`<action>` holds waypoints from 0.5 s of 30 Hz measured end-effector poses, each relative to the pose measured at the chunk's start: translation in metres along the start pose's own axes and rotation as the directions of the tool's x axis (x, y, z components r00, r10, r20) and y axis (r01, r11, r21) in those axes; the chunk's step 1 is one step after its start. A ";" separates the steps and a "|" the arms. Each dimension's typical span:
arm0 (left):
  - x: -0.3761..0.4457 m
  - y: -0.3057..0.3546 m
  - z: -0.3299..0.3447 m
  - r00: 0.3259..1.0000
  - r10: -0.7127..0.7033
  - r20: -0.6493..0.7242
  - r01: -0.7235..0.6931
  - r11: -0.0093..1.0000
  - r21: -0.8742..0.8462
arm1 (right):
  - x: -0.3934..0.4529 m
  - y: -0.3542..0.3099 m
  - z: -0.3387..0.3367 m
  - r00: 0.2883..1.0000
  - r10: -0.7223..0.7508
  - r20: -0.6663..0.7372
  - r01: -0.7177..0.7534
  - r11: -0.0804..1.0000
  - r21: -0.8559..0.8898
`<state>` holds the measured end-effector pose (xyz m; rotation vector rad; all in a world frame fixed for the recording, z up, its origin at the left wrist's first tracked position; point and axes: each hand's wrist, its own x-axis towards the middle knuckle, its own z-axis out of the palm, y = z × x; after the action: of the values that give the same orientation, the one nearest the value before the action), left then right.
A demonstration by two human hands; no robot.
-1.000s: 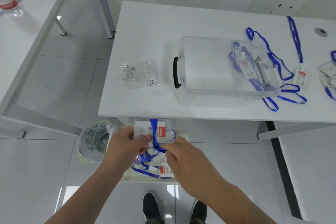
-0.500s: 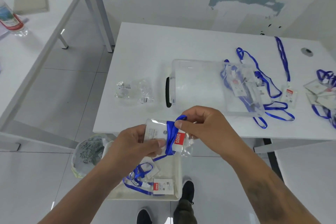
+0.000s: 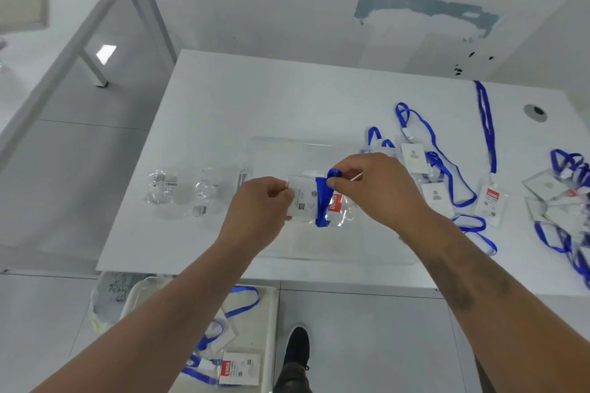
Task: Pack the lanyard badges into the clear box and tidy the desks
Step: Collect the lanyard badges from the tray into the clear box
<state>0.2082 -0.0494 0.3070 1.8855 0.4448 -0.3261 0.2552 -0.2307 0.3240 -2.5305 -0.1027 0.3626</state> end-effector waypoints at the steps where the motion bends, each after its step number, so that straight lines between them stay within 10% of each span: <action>1: 0.012 -0.001 0.009 1.000 -0.014 0.004 0.014 0.999 0.044 | 0.009 0.005 0.000 1.000 -0.012 0.029 0.015 0.993 -0.118; 8: 0.080 -0.022 0.055 0.969 -0.248 0.004 0.238 0.933 0.269 | 0.058 0.030 0.033 0.988 -0.016 0.155 0.111 0.773 -0.625; 15: 0.115 -0.040 0.079 0.933 -0.359 0.003 0.338 0.883 0.325 | 0.066 0.032 0.044 0.956 -0.014 0.292 0.227 0.668 -0.709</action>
<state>0.2919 -0.0943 0.1965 2.0982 0.7272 -0.7353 0.3057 -0.2238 0.2558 -3.2332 -0.6472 0.7254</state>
